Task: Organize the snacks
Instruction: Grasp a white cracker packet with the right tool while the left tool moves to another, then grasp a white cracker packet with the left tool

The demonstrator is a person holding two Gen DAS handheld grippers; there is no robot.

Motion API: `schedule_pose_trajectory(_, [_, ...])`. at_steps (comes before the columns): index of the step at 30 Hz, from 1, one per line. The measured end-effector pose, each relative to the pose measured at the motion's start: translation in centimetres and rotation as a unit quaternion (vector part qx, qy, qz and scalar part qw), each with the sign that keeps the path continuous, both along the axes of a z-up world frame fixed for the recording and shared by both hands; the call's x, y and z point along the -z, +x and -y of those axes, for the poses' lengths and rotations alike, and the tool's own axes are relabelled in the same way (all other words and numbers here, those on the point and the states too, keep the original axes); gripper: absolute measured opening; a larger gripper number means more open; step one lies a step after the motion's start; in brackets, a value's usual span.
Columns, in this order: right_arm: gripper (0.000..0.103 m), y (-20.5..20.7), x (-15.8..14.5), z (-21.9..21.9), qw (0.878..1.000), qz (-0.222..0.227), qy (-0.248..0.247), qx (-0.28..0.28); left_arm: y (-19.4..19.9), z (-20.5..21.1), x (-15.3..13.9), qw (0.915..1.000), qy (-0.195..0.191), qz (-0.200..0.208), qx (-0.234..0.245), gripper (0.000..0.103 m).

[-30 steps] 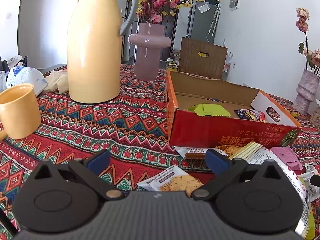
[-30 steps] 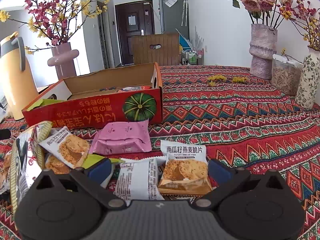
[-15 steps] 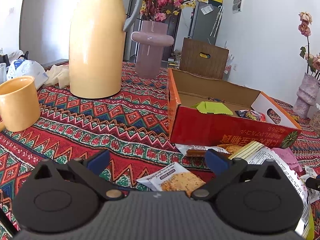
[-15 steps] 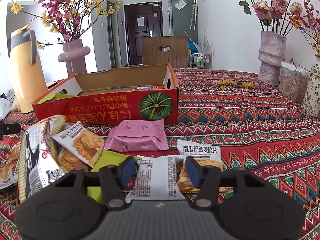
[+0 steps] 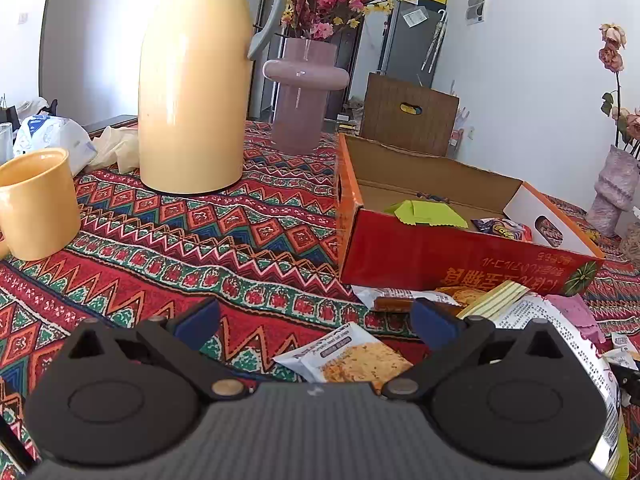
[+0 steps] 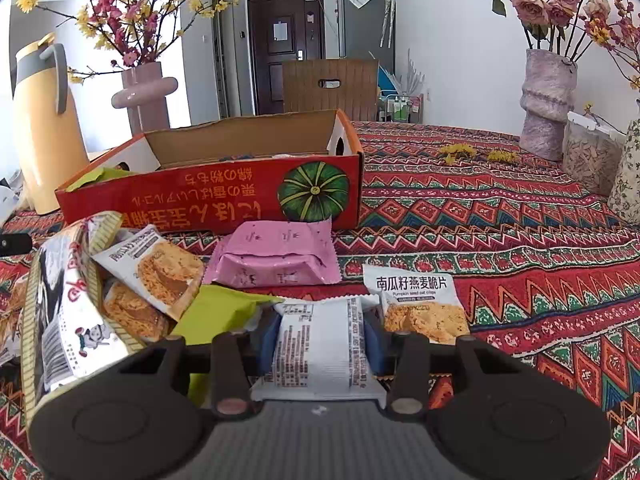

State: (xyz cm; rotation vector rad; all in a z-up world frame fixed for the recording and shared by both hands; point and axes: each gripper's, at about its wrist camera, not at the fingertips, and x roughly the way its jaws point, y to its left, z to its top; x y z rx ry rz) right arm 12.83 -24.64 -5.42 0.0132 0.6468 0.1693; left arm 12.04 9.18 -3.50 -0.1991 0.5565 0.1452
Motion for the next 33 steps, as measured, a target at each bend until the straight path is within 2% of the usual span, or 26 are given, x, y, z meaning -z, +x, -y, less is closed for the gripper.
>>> schedule_pose_trajectory(9, [0.043,-1.3,-1.2,0.6,1.000,0.026,0.017,0.006,0.0,0.4,-0.5,0.9997,0.011,-0.021,0.005,0.103])
schedule_pose_trajectory(15, [0.043,-1.6,-1.5,0.8,0.999,0.035,0.024,0.006,-0.7,0.0,-0.7,0.9983,0.001,-0.058,0.000,0.103])
schedule_pose_trajectory(20, [0.043,-2.0,-1.5,0.8,0.999,0.037,0.029,0.003,-1.6,0.6,-0.3,0.9944,0.008,-0.105,0.010,0.103])
schedule_pose_trajectory(28, [0.043,-2.8,-1.7,0.8,0.998,0.042,0.037,-0.003,-2.5,2.5,0.4,0.9906,-0.005,-0.133,0.031,0.103])
schedule_pose_trajectory(33, [0.043,-3.5,-1.8,1.1,0.998,0.044,0.041,-0.004,-2.5,3.8,1.0,0.9885,0.009,-0.148,0.032,0.101])
